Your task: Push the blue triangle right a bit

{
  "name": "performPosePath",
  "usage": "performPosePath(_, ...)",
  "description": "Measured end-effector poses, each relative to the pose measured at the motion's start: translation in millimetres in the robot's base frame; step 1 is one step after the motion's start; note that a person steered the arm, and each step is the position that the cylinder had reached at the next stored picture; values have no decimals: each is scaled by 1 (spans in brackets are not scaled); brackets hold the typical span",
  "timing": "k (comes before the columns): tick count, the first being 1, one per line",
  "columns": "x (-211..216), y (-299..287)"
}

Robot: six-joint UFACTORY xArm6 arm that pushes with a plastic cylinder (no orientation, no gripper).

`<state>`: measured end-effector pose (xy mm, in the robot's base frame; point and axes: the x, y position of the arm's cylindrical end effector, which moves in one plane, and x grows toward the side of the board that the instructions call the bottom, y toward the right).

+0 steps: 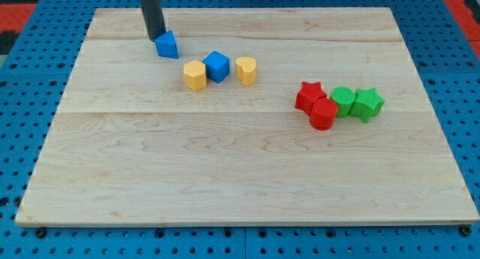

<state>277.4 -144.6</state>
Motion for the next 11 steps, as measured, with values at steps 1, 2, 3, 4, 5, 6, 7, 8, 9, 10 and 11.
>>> performPosePath(1, 15, 66)
performPosePath(2, 29, 60)
performPosePath(3, 27, 47)
performPosePath(4, -14, 14)
performPosePath(5, 17, 9)
performPosePath(6, 22, 53)
performPosePath(7, 23, 59)
performPosePath(8, 25, 8)
performPosePath(9, 58, 8)
performPosePath(10, 67, 31)
performPosePath(11, 67, 27)
